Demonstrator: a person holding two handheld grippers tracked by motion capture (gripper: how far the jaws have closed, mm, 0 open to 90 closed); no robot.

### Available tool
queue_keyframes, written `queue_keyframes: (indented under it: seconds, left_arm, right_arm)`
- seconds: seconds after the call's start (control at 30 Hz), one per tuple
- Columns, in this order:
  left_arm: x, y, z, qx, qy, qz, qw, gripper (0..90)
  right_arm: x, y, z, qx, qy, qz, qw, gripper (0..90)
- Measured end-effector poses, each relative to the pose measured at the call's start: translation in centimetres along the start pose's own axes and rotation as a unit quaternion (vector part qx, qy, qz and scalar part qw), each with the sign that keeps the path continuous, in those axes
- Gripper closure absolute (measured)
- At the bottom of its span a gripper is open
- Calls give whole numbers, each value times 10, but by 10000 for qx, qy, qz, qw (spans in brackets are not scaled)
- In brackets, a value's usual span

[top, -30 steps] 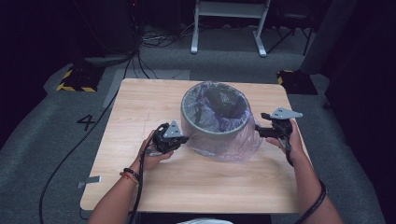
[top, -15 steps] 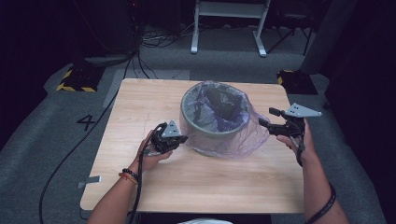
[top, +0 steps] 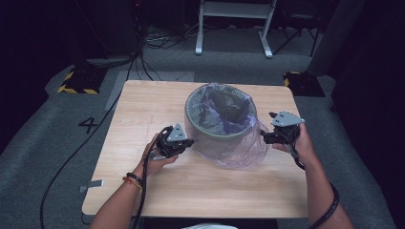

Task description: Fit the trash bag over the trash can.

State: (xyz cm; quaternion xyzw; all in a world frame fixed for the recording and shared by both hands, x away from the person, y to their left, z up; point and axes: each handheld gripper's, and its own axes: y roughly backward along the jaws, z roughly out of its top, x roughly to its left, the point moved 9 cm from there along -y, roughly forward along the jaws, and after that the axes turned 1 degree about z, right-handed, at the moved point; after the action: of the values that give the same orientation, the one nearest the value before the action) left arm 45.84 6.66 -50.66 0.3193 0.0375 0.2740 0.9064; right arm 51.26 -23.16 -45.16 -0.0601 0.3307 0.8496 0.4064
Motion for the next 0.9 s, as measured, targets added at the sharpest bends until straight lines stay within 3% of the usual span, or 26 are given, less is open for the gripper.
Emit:
queue_keyframes:
  seconds: [0.13,0.3,0.6,0.67,0.83,0.9]
  left_arm:
    - [1,0,-1,10,21,3,10000,883]
    - [1,-3,-3,52,38,2,10000,882]
    - [2,-3,-5,49,55,28,10000,880]
    - [1,-2,-5,28,47,22,10000,878]
    - [-1,-1,-4,14,23,16,10000,878]
    - [-1,-1,-4,15,19,8,10000,877]
  right_arm:
    - [4,8,1,-261,-128,331,9990,256]
    - [13,15,-1,-367,36,669,9971,246]
    - [15,28,3,-679,-131,760,9947,268]
    - [22,35,10,-852,-182,878,9923,268]
    - [35,43,17,-893,-114,1035,9905,262]
    - [47,47,20,-944,-96,1264,9874,250]
